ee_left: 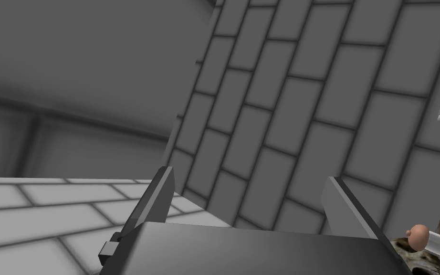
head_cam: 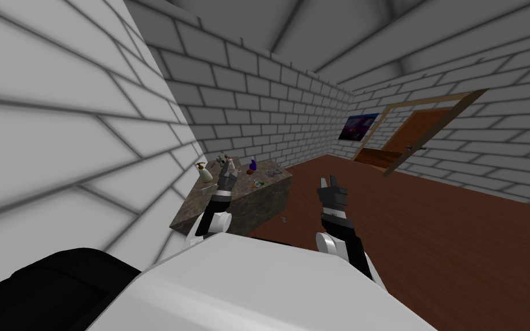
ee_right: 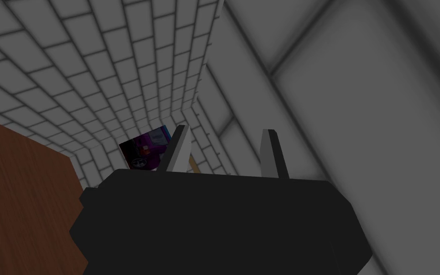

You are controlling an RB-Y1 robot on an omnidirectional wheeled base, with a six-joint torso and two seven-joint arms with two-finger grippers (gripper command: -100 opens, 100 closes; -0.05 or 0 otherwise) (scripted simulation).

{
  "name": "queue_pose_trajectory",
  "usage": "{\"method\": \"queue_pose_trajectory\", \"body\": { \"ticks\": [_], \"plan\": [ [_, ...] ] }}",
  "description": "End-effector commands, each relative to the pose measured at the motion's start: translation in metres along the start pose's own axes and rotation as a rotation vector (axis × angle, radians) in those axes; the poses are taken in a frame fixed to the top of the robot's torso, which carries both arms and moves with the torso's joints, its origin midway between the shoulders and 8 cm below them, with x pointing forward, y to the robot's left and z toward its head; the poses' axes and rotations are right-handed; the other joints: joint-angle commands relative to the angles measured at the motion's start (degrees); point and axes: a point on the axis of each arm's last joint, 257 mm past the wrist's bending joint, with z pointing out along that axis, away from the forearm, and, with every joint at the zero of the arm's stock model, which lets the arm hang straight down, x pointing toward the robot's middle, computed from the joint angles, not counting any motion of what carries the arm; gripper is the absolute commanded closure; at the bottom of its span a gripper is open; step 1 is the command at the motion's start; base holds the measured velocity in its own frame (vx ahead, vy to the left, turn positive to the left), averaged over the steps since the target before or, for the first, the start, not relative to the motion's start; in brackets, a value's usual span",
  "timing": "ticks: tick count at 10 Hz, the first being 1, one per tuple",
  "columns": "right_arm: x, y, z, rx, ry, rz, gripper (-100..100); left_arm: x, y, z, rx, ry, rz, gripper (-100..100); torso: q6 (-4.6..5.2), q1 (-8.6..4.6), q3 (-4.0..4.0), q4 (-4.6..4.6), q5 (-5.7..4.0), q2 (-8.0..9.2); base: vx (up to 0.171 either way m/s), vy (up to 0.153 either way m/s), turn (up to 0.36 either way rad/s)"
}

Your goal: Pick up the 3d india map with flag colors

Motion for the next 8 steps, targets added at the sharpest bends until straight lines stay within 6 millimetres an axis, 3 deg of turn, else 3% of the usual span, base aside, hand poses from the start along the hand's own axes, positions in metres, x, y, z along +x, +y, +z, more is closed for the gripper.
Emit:
{"method": "queue_pose_trajectory", "body": {
  "ticks": [1, 8],
  "plan": [
    [0.0, 0.0, 0.0, 0.0, 0.0, 0.0, 0, -0.001, 0.006, 0.003, -0.026, 0.002, -0.008, -100, 0.0, 0.0, 0.0, 0.0, 0.0, 0.0, -0.019, -0.001, -0.022],
    [0.0, 0.0, 0.0, 0.0, 0.0, 0.0, 0, 0.0, 0.043, 0.017, -0.174, 0.012, -0.088, -100, -0.01, -0.02, 0.0, 0.0, -0.01, -0.01, -0.019, -0.004, -0.035]
  ]
}}
